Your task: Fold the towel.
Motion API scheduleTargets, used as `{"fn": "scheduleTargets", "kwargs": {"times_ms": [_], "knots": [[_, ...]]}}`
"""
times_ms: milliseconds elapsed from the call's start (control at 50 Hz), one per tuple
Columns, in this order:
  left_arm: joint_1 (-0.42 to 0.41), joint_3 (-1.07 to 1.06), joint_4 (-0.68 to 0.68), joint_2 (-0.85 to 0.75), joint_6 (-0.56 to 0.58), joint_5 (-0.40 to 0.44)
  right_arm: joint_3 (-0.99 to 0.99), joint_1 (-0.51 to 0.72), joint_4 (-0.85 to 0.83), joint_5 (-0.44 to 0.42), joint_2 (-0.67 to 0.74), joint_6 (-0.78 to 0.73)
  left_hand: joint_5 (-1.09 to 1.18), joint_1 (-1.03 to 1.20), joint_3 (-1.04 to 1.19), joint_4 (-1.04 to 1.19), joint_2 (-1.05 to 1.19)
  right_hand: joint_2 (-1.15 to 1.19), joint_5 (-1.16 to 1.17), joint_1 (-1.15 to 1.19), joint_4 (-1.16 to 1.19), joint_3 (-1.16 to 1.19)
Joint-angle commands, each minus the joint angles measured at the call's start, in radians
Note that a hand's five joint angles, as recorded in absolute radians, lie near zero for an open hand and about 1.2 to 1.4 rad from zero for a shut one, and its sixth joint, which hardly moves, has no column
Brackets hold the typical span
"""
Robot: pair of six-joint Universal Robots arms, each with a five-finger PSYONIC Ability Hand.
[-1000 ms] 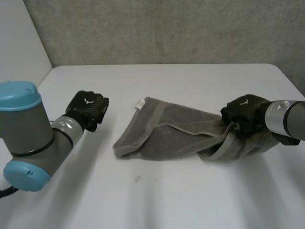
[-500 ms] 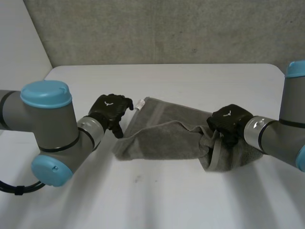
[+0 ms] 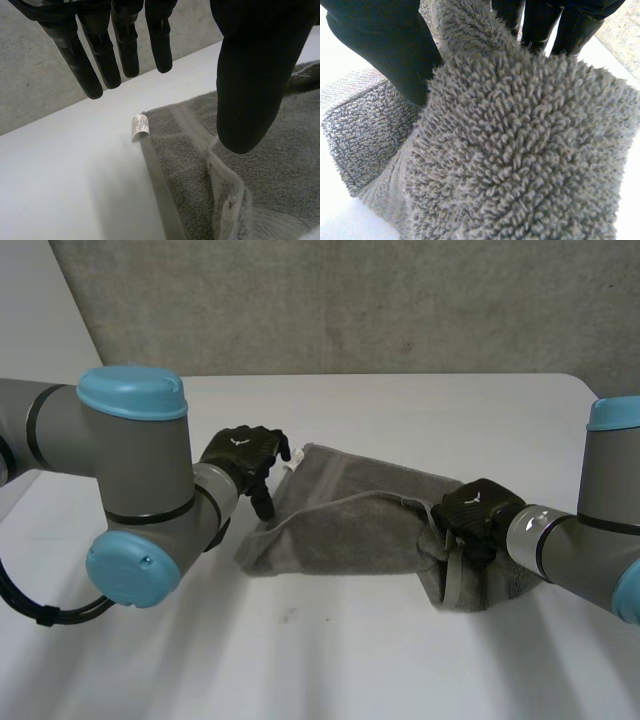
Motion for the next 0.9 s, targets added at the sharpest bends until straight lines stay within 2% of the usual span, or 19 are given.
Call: {"fn": "scheduleTargets", "kwargs": {"times_ms": [20, 200, 420, 480, 500, 520, 540, 560, 580, 800, 840, 860, 900], "knots": [[-0.066, -0.004, -0.071, -0.021, -0.002, -0.016, 0.005, 0.0, -0.001, 0.001, 0.001, 0.0, 0.051, 0.047, 0.048, 0.05, 0.049, 0.23, 0.286, 0.513, 0.204, 0.218], [-0.08, 0.038, -0.068, -0.118, 0.019, -0.099, 0.016, 0.002, -0.001, -0.001, 0.001, 0.0, 0.051, 0.047, 0.048, 0.05, 0.049, 0.23, 0.286, 0.513, 0.204, 0.218], [-0.063, 0.088, -0.069, -0.207, 0.028, -0.131, 0.032, 0.003, -0.018, -0.001, 0.0, -0.005, 0.066, 0.061, 0.062, 0.065, 0.064, 0.23, 0.286, 0.513, 0.204, 0.218], [-0.063, 0.089, -0.066, -0.218, 0.034, -0.132, 0.034, 0.003, -0.021, 0.001, 0.0, -0.006, 0.183, 0.179, 0.18, 0.182, 0.181, 0.23, 0.286, 0.513, 0.204, 0.218], [-0.063, 0.089, -0.065, -0.219, 0.041, -0.132, 0.034, 0.003, -0.021, 0.001, 0.0, -0.008, 0.355, 0.35, 0.351, 0.354, 0.353, 0.23, 0.286, 0.513, 0.204, 0.218], [-0.063, 0.088, -0.062, -0.218, 0.044, -0.134, 0.034, 0.003, -0.021, 0.001, 0.0, -0.009, 0.618, 0.614, 0.615, 0.617, 0.616, 0.23, 0.286, 0.513, 0.204, 0.218], [-0.063, 0.088, -0.062, -0.218, 0.044, -0.134, 0.034, 0.003, -0.021, 0.001, 0.0, -0.009, 0.621, 0.616, 0.617, 0.62, 0.619, 0.23, 0.286, 0.513, 0.204, 0.218], [-0.063, 0.085, -0.06, -0.216, 0.048, -0.139, 0.032, 0.003, -0.021, 0.001, 0.0, -0.009, 0.888, 0.884, 0.885, 0.887, 0.886, 0.23, 0.286, 0.513, 0.204, 0.218], [-0.065, 0.083, -0.06, -0.212, 0.048, -0.146, 0.029, 0.002, -0.021, 0.001, -0.003, -0.009, 0.957, 0.953, 0.954, 0.956, 0.955, 0.23, 0.286, 0.513, 0.204, 0.218], [-0.076, 0.014, -0.063, -0.078, 0.057, -0.149, -0.03, 0.005, 0.036, -0.007, -0.063, 0.028, 0.958, 0.953, 0.955, 0.957, 0.956, 0.23, 0.286, 0.513, 0.204, 0.218], [-0.062, -0.014, -0.063, -0.04, 0.115, -0.148, -0.085, 0.002, 0.162, -0.013, -0.066, 0.058, 0.958, 0.953, 0.955, 0.957, 0.956, 0.23, 0.286, 0.513, 0.204, 0.218], [-0.062, -0.014, -0.063, -0.04, 0.116, -0.148, -0.086, 0.002, 0.163, -0.013, -0.066, 0.058, 0.958, 0.953, 0.955, 0.957, 0.956, 0.23, 0.286, 0.513, 0.204, 0.218], [-0.022, -0.02, -0.06, -0.038, 0.206, -0.146, -0.17, -0.011, 0.319, -0.033, -0.028, 0.045, 0.958, 0.953, 0.955, 0.957, 0.956, 0.23, 0.286, 0.513, 0.204, 0.218]]}}
